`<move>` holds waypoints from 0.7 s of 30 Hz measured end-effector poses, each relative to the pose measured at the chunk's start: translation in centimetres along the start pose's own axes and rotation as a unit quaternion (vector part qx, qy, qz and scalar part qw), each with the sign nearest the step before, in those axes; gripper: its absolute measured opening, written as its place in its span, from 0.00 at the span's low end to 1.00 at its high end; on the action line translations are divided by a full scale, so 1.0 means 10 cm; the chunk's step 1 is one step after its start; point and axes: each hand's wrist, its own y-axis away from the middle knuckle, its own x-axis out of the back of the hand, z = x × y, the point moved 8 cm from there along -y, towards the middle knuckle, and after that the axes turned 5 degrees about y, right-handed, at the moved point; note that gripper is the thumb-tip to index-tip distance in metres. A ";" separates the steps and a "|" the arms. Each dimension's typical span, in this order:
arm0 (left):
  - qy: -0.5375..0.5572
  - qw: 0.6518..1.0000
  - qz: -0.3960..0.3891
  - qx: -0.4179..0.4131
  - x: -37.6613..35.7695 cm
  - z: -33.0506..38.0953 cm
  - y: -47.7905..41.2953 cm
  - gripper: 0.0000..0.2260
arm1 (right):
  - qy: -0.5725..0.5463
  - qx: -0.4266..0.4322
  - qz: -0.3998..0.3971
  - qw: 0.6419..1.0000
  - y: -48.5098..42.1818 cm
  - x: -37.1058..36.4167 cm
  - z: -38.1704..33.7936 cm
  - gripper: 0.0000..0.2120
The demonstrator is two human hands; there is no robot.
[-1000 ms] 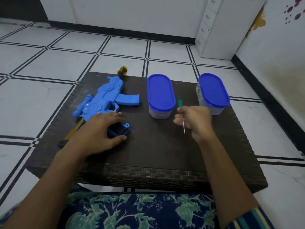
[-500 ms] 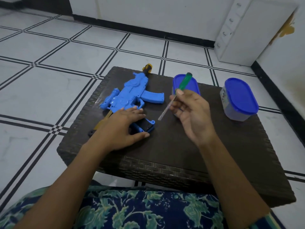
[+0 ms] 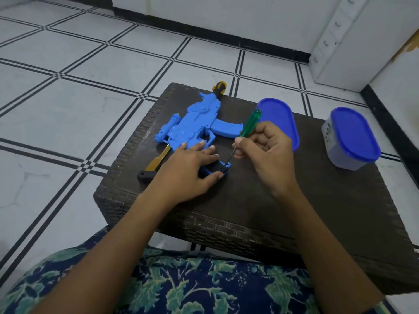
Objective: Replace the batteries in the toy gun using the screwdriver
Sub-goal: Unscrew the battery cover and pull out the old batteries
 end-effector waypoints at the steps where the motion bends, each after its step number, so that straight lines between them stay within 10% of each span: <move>1: 0.001 1.000 -0.004 0.006 -0.01 0.00 0.00 0.23 | 0.002 0.003 -0.004 1.000 0.00 -0.01 0.00 0.07; 21: -0.019 0.999 -0.031 0.010 -0.06 0.01 -0.03 0.24 | 0.016 0.075 -0.025 0.997 0.05 -0.06 -0.12 0.09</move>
